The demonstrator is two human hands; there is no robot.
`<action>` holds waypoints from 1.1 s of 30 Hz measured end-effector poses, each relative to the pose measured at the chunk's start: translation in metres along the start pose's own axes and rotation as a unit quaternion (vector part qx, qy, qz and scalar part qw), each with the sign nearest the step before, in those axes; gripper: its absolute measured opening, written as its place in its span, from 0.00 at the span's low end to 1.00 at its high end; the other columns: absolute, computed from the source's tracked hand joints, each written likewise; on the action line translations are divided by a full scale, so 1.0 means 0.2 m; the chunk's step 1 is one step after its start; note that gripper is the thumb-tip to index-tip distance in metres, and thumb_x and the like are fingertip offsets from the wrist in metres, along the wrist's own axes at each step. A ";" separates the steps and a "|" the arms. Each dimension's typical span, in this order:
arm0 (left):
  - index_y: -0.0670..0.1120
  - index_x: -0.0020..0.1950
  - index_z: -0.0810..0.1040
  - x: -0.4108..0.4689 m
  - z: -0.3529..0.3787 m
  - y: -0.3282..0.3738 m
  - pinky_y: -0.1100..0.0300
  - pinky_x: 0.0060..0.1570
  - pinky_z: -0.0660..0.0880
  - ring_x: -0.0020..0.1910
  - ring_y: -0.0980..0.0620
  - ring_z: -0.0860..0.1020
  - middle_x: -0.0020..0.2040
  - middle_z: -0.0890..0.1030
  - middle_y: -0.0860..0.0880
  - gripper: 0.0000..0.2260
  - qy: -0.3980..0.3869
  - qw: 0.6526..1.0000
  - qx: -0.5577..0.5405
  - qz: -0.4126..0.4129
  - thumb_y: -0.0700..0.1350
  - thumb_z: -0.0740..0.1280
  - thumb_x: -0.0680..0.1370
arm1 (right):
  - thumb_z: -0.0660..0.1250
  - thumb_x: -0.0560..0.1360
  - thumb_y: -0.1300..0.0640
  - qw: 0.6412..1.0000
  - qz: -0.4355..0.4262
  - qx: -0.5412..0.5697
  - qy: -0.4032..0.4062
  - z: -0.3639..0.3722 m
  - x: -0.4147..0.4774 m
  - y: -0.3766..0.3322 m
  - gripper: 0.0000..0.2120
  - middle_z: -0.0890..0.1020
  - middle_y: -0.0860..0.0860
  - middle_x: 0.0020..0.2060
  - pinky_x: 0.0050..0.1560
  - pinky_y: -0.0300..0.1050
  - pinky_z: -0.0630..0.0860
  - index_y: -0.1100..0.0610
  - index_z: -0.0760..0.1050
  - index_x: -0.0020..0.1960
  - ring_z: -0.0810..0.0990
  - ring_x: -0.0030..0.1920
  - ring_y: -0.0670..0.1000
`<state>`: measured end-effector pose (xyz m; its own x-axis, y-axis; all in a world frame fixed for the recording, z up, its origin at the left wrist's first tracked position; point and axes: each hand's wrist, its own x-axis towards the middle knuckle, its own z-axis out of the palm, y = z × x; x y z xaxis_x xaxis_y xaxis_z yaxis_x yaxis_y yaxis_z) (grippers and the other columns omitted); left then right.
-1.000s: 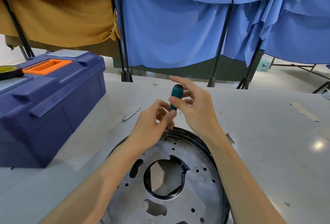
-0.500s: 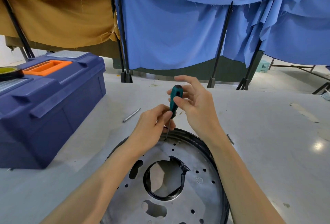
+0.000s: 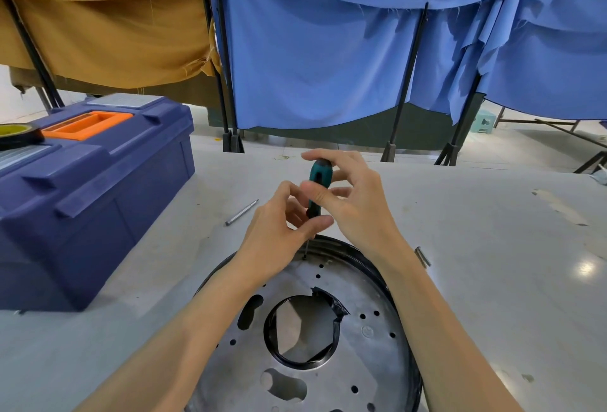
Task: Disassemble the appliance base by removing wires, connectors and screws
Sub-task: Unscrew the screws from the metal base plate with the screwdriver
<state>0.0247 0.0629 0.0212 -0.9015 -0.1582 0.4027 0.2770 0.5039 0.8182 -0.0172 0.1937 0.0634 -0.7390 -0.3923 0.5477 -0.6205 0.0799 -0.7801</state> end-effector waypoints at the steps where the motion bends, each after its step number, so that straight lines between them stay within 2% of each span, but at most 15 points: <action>1: 0.51 0.56 0.73 0.00 0.00 0.01 0.55 0.44 0.79 0.38 0.55 0.82 0.37 0.82 0.52 0.11 -0.009 1.000 0.002 0.006 0.53 0.67 0.77 | 0.71 0.74 0.58 1.000 0.000 -0.010 0.006 0.00 0.00 0.00 0.17 0.77 0.50 0.53 0.48 0.33 0.76 0.48 0.77 0.61 0.78 0.50 0.47; 3: 0.51 0.56 0.75 -0.01 0.00 0.01 0.52 0.46 0.81 0.40 0.54 0.82 0.37 0.83 0.51 0.06 -0.025 0.999 -0.016 0.016 0.48 0.61 0.81 | 0.70 0.75 0.62 1.000 0.011 0.004 0.015 -0.01 0.01 0.00 0.19 0.79 0.51 0.53 0.51 0.38 0.78 0.49 0.75 0.65 0.78 0.51 0.49; 4: 0.50 0.53 0.76 -0.01 -0.01 0.01 0.49 0.46 0.81 0.40 0.53 0.82 0.38 0.83 0.50 0.06 -0.027 0.999 -0.030 0.015 0.45 0.59 0.82 | 0.68 0.76 0.65 0.999 0.018 0.021 0.016 -0.02 0.01 0.00 0.20 0.80 0.52 0.52 0.53 0.42 0.79 0.50 0.74 0.66 0.79 0.52 0.51; 6: 0.50 0.49 0.76 0.00 0.00 0.01 0.47 0.47 0.81 0.39 0.52 0.83 0.37 0.83 0.49 0.07 -0.021 0.999 -0.032 0.006 0.42 0.60 0.82 | 0.64 0.77 0.69 0.998 0.024 0.055 0.009 -0.03 0.01 0.00 0.18 0.82 0.54 0.51 0.54 0.46 0.80 0.54 0.73 0.64 0.81 0.52 0.52; 8: 0.49 0.49 0.75 0.00 0.00 0.00 0.47 0.46 0.81 0.38 0.52 0.83 0.37 0.83 0.50 0.00 -0.008 0.999 -0.031 0.000 0.45 0.65 0.80 | 0.65 0.77 0.67 0.998 0.014 0.053 0.002 -0.02 0.01 0.00 0.14 0.82 0.52 0.51 0.53 0.43 0.80 0.56 0.75 0.61 0.81 0.52 0.51; 11: 0.50 0.53 0.74 0.00 0.00 0.01 0.48 0.47 0.80 0.38 0.54 0.82 0.37 0.83 0.51 0.07 -0.003 1.000 -0.017 -0.001 0.50 0.67 0.78 | 0.71 0.75 0.60 1.000 0.003 -0.003 0.009 -0.01 0.00 0.00 0.15 0.77 0.49 0.52 0.49 0.35 0.78 0.50 0.78 0.60 0.78 0.50 0.46; 14: 0.50 0.53 0.76 0.00 0.00 0.01 0.47 0.49 0.80 0.40 0.53 0.83 0.38 0.84 0.51 0.05 -0.024 0.999 -0.028 0.007 0.46 0.60 0.82 | 0.68 0.75 0.66 1.000 0.008 -0.005 0.018 -0.02 0.01 0.01 0.20 0.78 0.48 0.51 0.47 0.33 0.77 0.49 0.76 0.63 0.76 0.47 0.43; 17: 0.47 0.50 0.77 0.00 0.00 0.01 0.45 0.48 0.80 0.38 0.50 0.83 0.37 0.84 0.49 0.03 -0.015 0.999 -0.035 0.002 0.44 0.64 0.80 | 0.64 0.77 0.70 1.000 0.009 0.022 0.010 -0.03 0.01 0.01 0.19 0.82 0.51 0.50 0.50 0.34 0.77 0.53 0.75 0.63 0.80 0.49 0.46; 18: 0.47 0.49 0.76 0.00 0.00 0.01 0.45 0.47 0.80 0.38 0.50 0.83 0.37 0.84 0.49 0.04 -0.006 0.999 -0.044 -0.004 0.46 0.67 0.78 | 0.64 0.77 0.69 0.999 0.006 0.033 0.007 -0.03 0.01 0.01 0.17 0.83 0.52 0.50 0.50 0.36 0.77 0.54 0.76 0.62 0.81 0.49 0.47; 20: 0.47 0.51 0.75 0.00 0.00 0.01 0.47 0.46 0.80 0.37 0.51 0.82 0.37 0.83 0.49 0.15 0.003 0.999 -0.033 -0.014 0.55 0.71 0.72 | 0.68 0.76 0.64 1.000 0.002 0.027 0.002 -0.01 0.00 0.00 0.13 0.81 0.52 0.51 0.51 0.38 0.78 0.53 0.77 0.59 0.80 0.49 0.47; 22: 0.48 0.55 0.74 0.00 0.00 0.01 0.49 0.46 0.80 0.37 0.52 0.82 0.37 0.83 0.49 0.20 -0.003 1.000 -0.002 -0.012 0.58 0.71 0.70 | 0.72 0.73 0.59 1.000 0.000 0.004 0.007 0.00 0.00 0.00 0.13 0.79 0.50 0.51 0.49 0.38 0.78 0.49 0.78 0.57 0.78 0.47 0.45; 25: 0.50 0.55 0.75 0.00 -0.01 0.01 0.47 0.48 0.80 0.39 0.53 0.83 0.37 0.84 0.50 0.07 -0.022 1.000 -0.022 0.002 0.50 0.63 0.80 | 0.70 0.74 0.64 1.000 0.006 0.017 0.018 -0.02 0.01 0.00 0.19 0.80 0.48 0.48 0.48 0.37 0.78 0.50 0.76 0.63 0.78 0.45 0.43; 27: 0.47 0.52 0.77 0.00 -0.01 0.00 0.49 0.49 0.81 0.41 0.54 0.83 0.39 0.84 0.50 0.08 -0.030 0.999 -0.031 0.007 0.46 0.59 0.82 | 0.65 0.77 0.68 0.999 0.011 0.035 0.014 -0.03 0.01 0.00 0.20 0.82 0.52 0.49 0.49 0.35 0.78 0.51 0.74 0.64 0.80 0.47 0.44; 30: 0.47 0.52 0.76 0.00 0.00 0.00 0.50 0.48 0.81 0.39 0.53 0.83 0.38 0.84 0.50 0.04 -0.025 0.999 -0.030 0.003 0.44 0.62 0.81 | 0.65 0.78 0.66 1.000 0.000 0.031 0.000 -0.02 0.00 -0.01 0.14 0.80 0.50 0.53 0.50 0.33 0.77 0.53 0.75 0.60 0.79 0.53 0.45; 33: 0.50 0.52 0.74 0.00 0.00 0.00 0.51 0.45 0.81 0.36 0.54 0.82 0.36 0.83 0.51 0.09 -0.003 1.000 -0.018 -0.003 0.50 0.70 0.75 | 0.72 0.73 0.59 1.000 -0.007 0.002 0.009 -0.01 0.00 -0.01 0.15 0.76 0.49 0.52 0.48 0.33 0.77 0.47 0.77 0.58 0.77 0.48 0.43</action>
<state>0.0249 0.0620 0.0215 -0.9052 -0.1552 0.3956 0.2839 0.4718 0.8348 -0.0173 0.1955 0.0651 -0.7348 -0.3770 0.5639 -0.6301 0.0713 -0.7733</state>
